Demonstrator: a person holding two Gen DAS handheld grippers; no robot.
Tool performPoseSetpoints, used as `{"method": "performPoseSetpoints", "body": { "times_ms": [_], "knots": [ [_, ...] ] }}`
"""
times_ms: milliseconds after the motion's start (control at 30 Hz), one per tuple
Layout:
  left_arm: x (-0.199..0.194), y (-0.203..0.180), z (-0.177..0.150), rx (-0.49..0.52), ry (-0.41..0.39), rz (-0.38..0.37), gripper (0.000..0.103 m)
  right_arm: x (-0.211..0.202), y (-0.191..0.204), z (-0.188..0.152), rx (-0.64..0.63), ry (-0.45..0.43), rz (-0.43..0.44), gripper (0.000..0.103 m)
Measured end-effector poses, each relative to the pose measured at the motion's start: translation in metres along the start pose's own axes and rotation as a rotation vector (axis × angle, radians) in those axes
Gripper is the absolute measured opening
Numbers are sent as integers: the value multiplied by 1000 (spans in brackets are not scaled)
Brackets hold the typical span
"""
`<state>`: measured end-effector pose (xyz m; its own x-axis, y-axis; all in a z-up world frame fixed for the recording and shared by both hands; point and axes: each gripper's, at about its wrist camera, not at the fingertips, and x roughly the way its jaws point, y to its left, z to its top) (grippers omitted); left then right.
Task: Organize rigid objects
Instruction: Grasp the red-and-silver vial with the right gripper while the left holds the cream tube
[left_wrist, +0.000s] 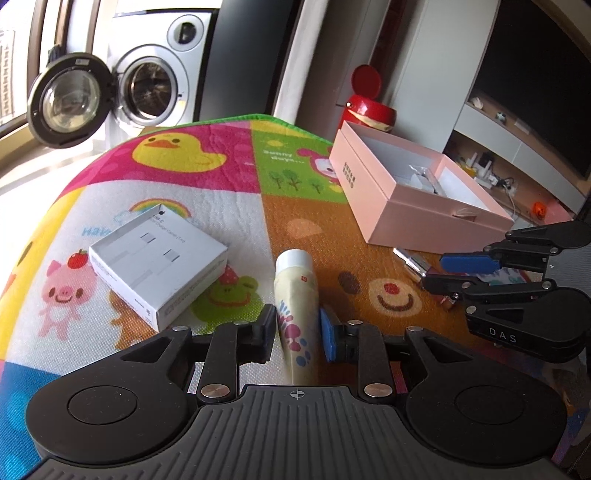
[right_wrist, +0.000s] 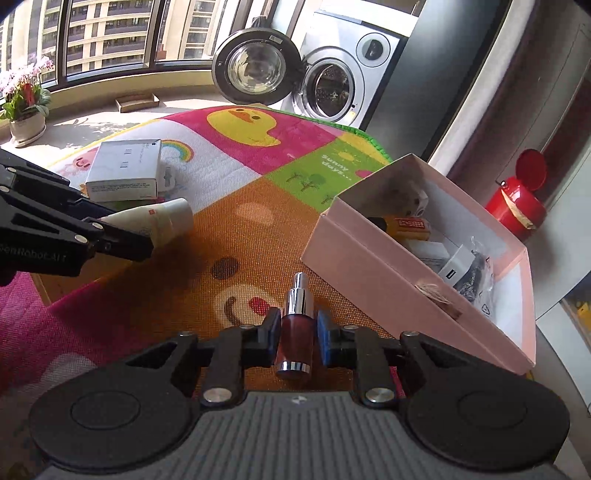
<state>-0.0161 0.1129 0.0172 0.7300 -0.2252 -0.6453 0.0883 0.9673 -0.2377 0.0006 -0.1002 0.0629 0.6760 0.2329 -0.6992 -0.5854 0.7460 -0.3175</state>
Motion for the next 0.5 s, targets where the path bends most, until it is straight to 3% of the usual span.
{"method": "performPoseSetpoints", "body": {
  "times_ms": [67, 200, 300, 367, 433, 500],
  "knots": [
    [0, -3, -3, 14, -4, -2, 29, 1, -8, -7, -4, 3, -40, 31],
    [1, -4, -6, 14, -14, -1, 29, 3, -24, -20, 26, 22, -139, 33],
    [1, -3, -7, -2, -20, -4, 29, 6, -39, -26, 106, 33, -219, 37],
    [1, -2, -8, -5, -25, -4, 29, 5, -49, -27, 192, 33, -195, 45],
    [0, -4, -9, 5, -28, 1, 29, 4, -57, -30, 299, 31, -127, 61],
    [0, -5, -10, 11, -29, 7, 29, 5, -63, -32, 387, 41, -58, 64]
  ]
}}
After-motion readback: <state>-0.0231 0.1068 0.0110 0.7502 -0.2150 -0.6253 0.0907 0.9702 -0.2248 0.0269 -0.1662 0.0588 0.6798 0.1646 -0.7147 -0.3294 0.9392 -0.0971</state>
